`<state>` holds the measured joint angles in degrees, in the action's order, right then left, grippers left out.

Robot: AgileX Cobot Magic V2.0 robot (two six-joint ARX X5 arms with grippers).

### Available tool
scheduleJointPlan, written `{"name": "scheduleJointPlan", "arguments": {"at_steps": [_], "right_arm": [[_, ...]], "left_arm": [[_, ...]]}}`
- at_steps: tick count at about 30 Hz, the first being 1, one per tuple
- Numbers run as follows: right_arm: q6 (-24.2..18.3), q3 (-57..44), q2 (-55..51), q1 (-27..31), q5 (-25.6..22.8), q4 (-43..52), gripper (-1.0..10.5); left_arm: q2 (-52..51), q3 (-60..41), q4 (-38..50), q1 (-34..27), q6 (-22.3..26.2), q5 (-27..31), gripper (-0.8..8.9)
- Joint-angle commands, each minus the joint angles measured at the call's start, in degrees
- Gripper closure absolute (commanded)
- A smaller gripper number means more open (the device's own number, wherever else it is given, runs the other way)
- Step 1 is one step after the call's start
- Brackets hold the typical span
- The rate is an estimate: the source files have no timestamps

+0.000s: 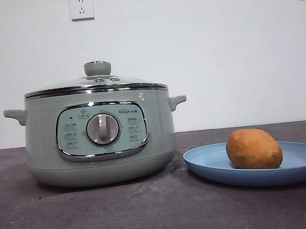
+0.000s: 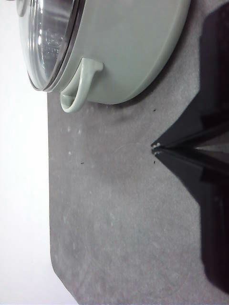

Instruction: Take the potato out from the steamer,put the potato on the plate,close the lid

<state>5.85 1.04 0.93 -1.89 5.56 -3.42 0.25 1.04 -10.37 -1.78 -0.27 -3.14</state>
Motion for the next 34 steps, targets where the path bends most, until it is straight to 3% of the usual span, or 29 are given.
{"name": "scheduleJointPlan", "arguments": {"at_steps": [1,9,13,34], "right_arm": [[0.98,-0.63,-0.90,0.00,-0.11,-1.68,9.5],[1.60,-0.63,-0.87,-0.04,0.07,-6.71,9.5],[5.07,-0.63,-0.87,-0.04,-0.07,-6.54,9.5],[4.98,-0.63,-0.87,-0.04,0.00,-6.54,9.5]], "left_arm": [[-0.15,-0.90,0.15,-0.15,-0.44,0.07,8.17],[-0.15,-0.90,0.15,-0.15,-0.44,0.07,8.18],[-0.15,-0.90,0.15,-0.15,-0.44,0.07,8.18],[-0.15,-0.90,0.15,-0.15,-0.44,0.07,8.17]]}}
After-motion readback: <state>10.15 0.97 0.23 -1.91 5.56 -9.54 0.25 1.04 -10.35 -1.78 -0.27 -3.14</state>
